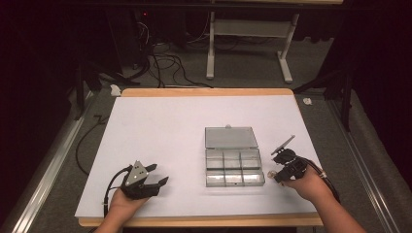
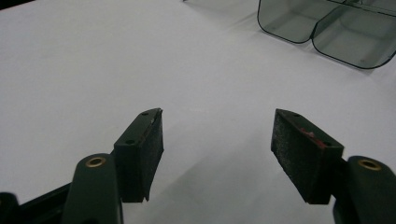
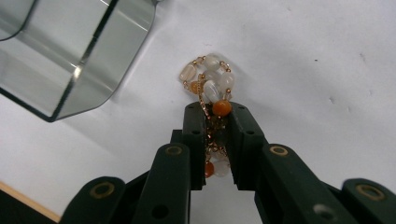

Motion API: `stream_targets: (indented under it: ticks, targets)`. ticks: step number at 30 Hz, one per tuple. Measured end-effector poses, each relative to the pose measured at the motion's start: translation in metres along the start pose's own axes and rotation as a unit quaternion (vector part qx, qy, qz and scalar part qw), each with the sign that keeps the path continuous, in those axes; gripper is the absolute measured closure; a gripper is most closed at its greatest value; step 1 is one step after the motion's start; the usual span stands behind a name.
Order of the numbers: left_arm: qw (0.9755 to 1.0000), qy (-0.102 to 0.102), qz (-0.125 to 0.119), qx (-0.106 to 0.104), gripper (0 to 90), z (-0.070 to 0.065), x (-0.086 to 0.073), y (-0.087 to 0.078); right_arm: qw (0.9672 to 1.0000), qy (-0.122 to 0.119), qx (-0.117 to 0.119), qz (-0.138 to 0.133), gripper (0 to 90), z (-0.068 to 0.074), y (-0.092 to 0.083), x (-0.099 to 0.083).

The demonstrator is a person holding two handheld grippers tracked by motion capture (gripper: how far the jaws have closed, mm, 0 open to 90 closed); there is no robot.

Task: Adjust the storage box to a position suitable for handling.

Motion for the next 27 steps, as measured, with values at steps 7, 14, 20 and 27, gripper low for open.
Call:
stream_targets:
  ticks: [7, 14, 20, 27]
  targets:
    - [1.0, 0.001, 0.0, 0.001, 34.7, 0.0, 0.0, 0.0, 1.0, 0.0, 0.006, 0.001, 79.9, 0.002, -0.008, 0.0]
    - [1.0, 0.001, 0.0, 0.001, 34.7, 0.0, 0.0, 0.0, 1.0, 0.0, 0.005, -0.002, 80.0, 0.001, -0.017, -0.001]
    - [1.0, 0.001, 0.0, 0.001, 34.7, 0.0, 0.0, 0.0, 1.0, 0.0, 0.008, -0.003, 80.0, 0.0, -0.024, -0.003]
    - [1.0, 0.001, 0.0, 0.002, 34.7, 0.0, 0.0, 0.0, 0.9999, 0.0, 0.017, -0.003, 80.1, 0.001, -0.031, -0.002]
Point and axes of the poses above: each handheld gripper's, and its own axes: y roughly forward along the jaws, x roughly out of its top, z roughly to its left, the point moved 6 cm from there along y, roughly forward along the jaws, and after that the axes turned 9 degrees about z, right-handed, at the moved point
